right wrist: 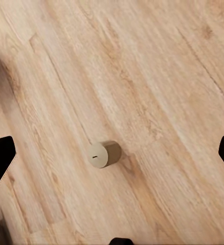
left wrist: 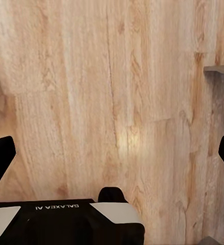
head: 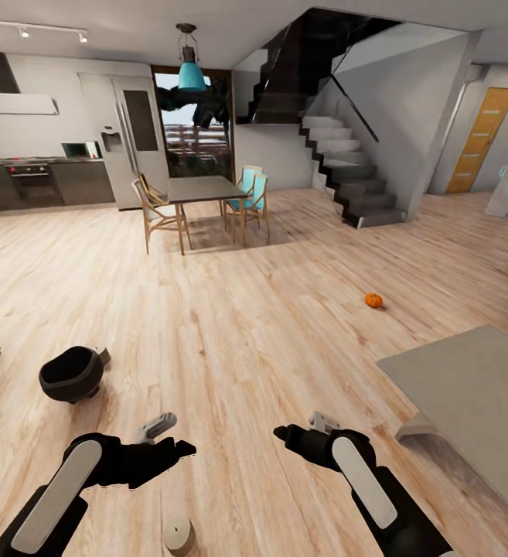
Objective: Place each of the two pumpkins and all three candles from the living room inside a cabinet in the living room (use any cabinet), then make sure every cabinet is closed, and position the cauldron so it is next to a table in the living room.
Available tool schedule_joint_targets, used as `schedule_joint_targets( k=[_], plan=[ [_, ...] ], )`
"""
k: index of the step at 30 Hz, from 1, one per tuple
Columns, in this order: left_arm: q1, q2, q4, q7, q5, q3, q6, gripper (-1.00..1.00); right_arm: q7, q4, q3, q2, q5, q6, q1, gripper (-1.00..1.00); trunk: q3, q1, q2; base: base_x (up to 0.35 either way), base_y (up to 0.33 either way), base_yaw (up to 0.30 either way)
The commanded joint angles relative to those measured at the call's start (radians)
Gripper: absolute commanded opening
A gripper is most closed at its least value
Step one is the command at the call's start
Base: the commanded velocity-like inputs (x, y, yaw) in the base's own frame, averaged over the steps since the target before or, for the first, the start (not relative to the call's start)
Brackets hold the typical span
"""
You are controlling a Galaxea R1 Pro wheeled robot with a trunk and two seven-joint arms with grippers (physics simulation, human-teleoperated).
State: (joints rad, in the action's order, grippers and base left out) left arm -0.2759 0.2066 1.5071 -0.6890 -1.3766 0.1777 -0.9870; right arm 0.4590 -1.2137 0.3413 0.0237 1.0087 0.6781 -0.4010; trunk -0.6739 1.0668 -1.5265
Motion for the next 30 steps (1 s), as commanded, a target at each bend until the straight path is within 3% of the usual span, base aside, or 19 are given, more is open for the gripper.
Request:
schedule_joint_targets(
  k=[1,15,30],
  plan=[
    [-0.001,0.001,0.001,-0.010,-0.010,0.001,0.001,1.00,0.010,-0.002,0.002,0.001,0.010,0.000,-0.001,1.00,-0.001,0.000,0.000,0.226,0.226,-0.023],
    [-0.001,0.002,0.001,-0.010,-0.010,0.004,0.001,1.00,0.010,-0.006,0.002,0.001,0.010,0.000,-0.001,1.00,-0.001,0.000,0.000,0.210,0.156,-0.004],
    [-0.001,0.000,0.001,-0.010,-0.010,0.005,0.001,1.00,0.010,-0.007,0.002,0.001,0.010,0.000,-0.001,1.00,-0.001,0.000,0.000,0.123,-0.101,0.000]
  ],
)
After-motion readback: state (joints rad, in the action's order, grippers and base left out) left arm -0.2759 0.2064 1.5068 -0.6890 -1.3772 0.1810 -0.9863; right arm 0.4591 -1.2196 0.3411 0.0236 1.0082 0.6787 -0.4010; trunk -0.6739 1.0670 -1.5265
